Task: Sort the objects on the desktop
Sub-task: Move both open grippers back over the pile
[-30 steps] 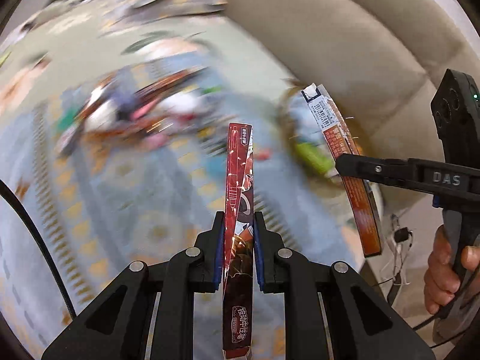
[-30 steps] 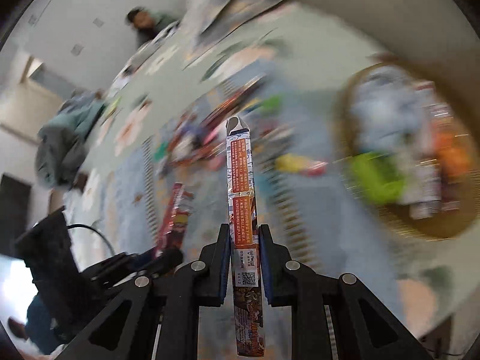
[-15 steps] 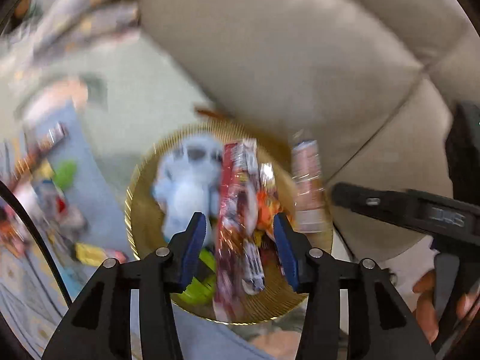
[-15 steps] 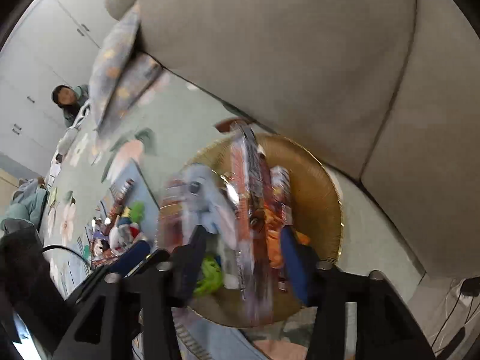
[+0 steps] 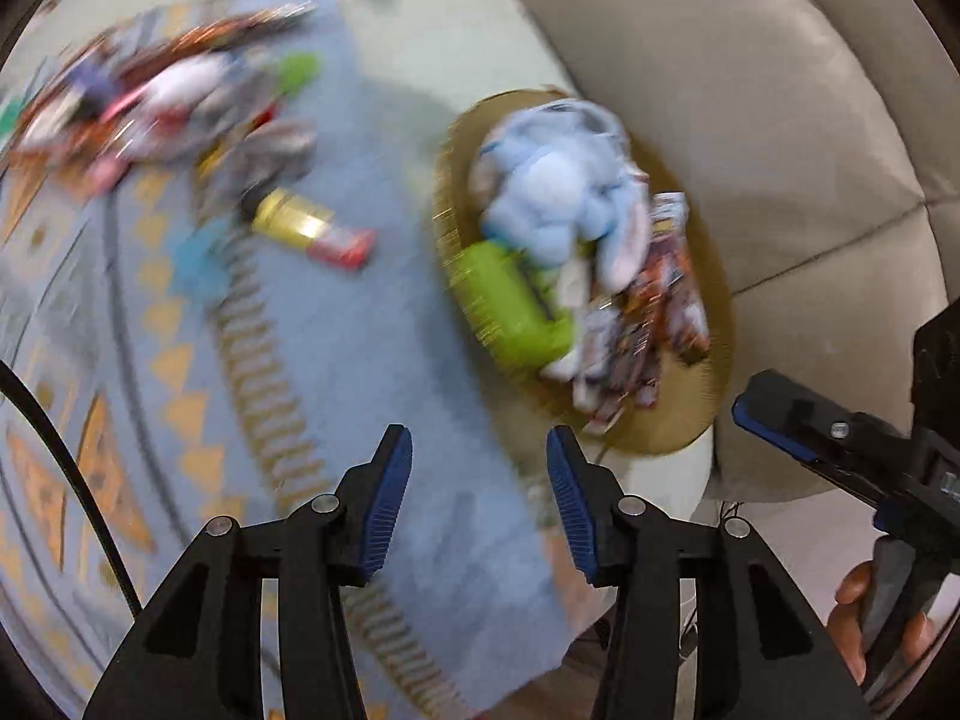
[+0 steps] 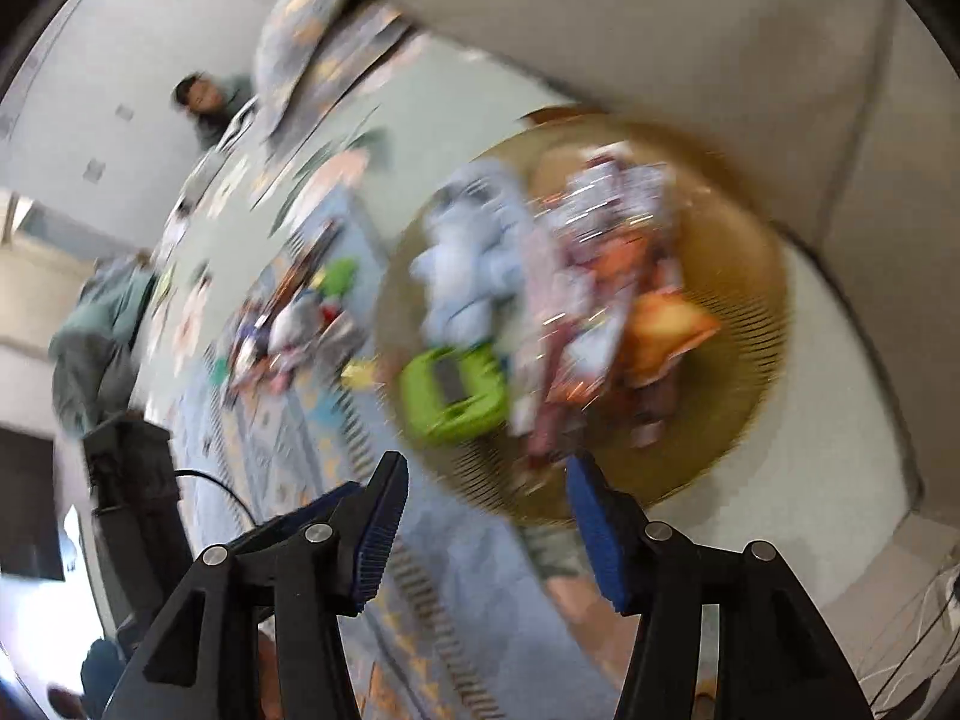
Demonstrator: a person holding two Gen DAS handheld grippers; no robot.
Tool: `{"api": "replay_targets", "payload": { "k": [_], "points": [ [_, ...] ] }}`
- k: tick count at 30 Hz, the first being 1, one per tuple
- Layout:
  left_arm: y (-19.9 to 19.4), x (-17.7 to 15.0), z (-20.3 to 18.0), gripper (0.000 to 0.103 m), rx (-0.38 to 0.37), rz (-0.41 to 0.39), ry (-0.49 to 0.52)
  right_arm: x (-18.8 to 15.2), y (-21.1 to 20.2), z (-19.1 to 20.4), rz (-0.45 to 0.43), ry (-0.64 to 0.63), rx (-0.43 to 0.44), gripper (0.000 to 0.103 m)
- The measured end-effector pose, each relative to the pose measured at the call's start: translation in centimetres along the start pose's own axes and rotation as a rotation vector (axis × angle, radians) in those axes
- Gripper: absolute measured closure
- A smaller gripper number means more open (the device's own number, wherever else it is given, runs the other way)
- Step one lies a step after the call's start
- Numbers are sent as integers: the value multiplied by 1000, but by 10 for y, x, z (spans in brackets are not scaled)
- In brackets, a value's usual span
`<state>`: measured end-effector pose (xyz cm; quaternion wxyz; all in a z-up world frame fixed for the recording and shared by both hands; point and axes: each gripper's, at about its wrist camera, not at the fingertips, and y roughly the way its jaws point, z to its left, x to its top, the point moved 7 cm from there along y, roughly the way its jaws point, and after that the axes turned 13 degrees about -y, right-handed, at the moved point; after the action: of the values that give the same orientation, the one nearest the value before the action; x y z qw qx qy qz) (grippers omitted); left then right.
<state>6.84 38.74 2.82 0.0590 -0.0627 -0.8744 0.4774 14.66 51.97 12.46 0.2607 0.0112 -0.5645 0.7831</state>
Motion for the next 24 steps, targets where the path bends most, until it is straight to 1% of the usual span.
{"api": "replay_targets", "payload": {
  "k": [1, 4, 8, 11, 13, 17, 21, 24],
  "points": [
    [-5, -4, 11, 59, 14, -3, -26, -2, 5, 12, 12, -21, 22, 49],
    [-18, -9, 35, 59, 56, -26, -62, -7, 20, 42, 40, -72, 79, 49],
    [-33, -5, 69, 58, 90, -65, -129, -22, 50, 81, 112, -158, 146, 49],
    [-44, -3, 94, 58, 101, -92, -191, -33, 73, 104, 170, -201, 178, 49],
    [-54, 3, 110, 58, 122, -129, -211, -39, 85, 115, 201, -217, 192, 49],
    [-78, 25, 141, 58, 172, -205, -228, -39, 99, 134, 227, -253, 205, 49],
    [-107, 57, 173, 58, 202, -279, -240, -29, 112, 152, 232, -280, 192, 49],
    [-123, 87, 197, 57, 240, -325, -218, -19, 123, 163, 232, -265, 183, 49]
  ]
}}
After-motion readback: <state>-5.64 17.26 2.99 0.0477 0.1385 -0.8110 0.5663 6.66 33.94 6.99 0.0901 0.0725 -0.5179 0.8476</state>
